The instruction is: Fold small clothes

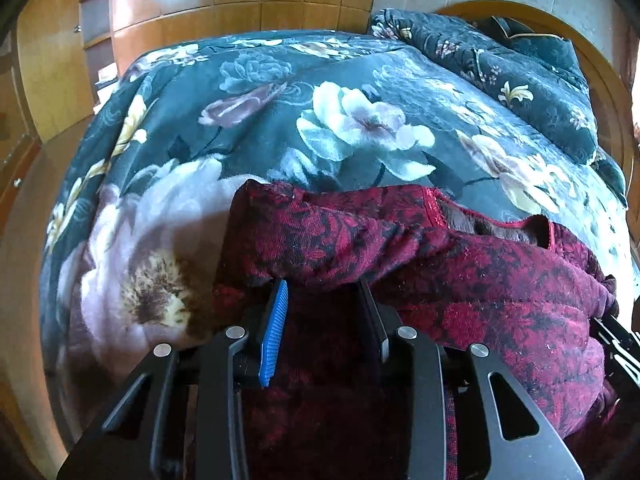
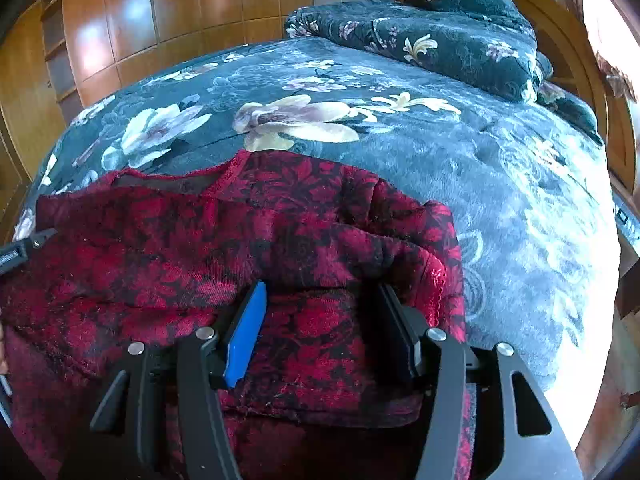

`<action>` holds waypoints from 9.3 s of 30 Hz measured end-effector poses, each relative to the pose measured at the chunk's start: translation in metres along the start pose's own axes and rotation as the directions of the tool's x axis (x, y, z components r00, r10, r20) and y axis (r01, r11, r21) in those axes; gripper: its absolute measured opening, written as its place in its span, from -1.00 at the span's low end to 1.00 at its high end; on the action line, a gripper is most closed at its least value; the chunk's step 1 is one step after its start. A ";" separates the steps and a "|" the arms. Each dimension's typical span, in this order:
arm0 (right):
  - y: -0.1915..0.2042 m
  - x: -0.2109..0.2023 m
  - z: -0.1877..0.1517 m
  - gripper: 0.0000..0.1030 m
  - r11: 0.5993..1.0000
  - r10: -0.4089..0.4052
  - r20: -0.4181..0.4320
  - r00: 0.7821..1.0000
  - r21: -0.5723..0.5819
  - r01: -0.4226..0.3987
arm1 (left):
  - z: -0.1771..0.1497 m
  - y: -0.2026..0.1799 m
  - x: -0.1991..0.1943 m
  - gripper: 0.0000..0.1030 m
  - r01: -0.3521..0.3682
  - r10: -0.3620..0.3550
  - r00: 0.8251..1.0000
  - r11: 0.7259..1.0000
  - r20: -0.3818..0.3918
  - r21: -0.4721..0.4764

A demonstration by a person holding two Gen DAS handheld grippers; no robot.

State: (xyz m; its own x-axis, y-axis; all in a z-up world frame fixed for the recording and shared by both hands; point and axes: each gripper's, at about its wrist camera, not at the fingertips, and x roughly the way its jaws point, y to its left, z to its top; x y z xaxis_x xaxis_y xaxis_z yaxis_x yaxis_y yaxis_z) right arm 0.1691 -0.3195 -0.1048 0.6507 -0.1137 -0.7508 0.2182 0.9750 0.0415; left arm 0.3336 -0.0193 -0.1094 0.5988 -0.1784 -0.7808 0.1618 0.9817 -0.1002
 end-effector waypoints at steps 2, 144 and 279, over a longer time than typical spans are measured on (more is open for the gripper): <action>0.000 -0.002 0.001 0.10 1.000 0.001 -0.006 1.000 -0.003 -0.001 | 0.003 0.001 -0.011 -0.32 -0.003 0.002 1.000 1.000 -0.010 -0.011; -0.081 -0.221 -0.144 0.11 0.929 0.369 -0.176 0.912 0.089 -0.359 | -0.196 0.075 -0.270 0.23 0.317 -0.316 0.948 0.945 0.018 -0.079; -0.079 -0.084 0.019 0.53 0.967 0.181 -0.138 0.974 0.205 -0.151 | -0.076 0.012 -0.192 0.23 -0.074 0.045 0.989 0.975 0.138 0.208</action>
State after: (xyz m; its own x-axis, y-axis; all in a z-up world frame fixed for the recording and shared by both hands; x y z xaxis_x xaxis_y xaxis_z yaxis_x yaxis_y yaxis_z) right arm 0.1110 -0.3910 -0.0321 0.5726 0.0926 -0.8146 0.2613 0.9211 0.2885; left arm 0.1608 0.0320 -0.0080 0.7082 -0.1410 -0.6918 0.2767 0.9569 0.0883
